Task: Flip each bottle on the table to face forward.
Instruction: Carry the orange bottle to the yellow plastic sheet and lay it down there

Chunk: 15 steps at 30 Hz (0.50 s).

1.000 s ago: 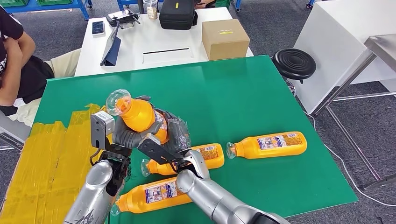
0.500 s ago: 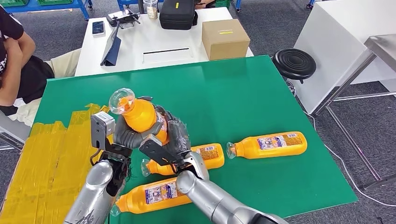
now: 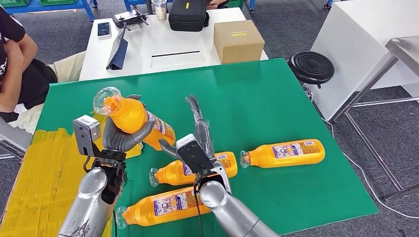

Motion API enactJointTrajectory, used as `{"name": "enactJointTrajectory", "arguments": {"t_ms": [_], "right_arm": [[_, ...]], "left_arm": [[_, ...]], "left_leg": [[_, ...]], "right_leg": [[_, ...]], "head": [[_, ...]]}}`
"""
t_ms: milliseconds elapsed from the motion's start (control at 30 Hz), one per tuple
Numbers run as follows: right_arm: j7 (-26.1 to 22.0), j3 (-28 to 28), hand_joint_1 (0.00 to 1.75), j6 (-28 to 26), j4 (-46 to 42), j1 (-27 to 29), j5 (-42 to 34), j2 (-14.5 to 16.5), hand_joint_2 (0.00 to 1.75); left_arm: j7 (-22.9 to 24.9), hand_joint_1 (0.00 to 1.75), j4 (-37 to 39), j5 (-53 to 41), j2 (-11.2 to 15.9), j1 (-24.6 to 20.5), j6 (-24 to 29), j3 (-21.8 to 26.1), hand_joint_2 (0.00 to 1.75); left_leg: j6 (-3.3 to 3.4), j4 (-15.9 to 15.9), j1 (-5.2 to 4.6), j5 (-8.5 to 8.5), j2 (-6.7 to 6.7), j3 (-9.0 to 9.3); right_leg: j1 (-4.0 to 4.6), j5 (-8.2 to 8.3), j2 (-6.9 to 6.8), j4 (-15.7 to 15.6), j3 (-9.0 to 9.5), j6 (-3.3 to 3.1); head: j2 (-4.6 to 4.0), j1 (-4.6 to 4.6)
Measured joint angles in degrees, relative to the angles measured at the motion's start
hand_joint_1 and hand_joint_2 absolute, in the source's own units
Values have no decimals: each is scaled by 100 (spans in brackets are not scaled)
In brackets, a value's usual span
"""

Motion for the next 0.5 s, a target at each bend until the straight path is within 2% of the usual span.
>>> {"name": "enactJointTrajectory", "arguments": {"t_ms": [167, 333, 500], "right_arm": [[32, -131, 0, -327, -1097, 371, 131, -278, 175], [266, -429, 0, -816, -2025, 678, 936, -710, 175], [438, -858, 0, -1010, -2521, 1049, 1405, -1093, 175]], "left_arm": [[-50, 175, -128, -1331, 65, 44, 1179, 123, 175], [119, 175, -365, -2941, 257, 153, 2124, 400, 175], [383, 175, -418, -4569, 468, 270, 2938, 674, 175]], "left_leg": [[0, 0, -1, 0, -3, -2], [0, 0, -1, -1, -2, -2], [0, 0, -1, -1, -2, -2]], "right_leg": [[0, 0, -1, 0, 0, 0], [0, 0, -1, -1, 0, 0], [0, 0, -1, -2, 0, 0]], "head": [[0, 1], [0, 1], [0, 0]]}}
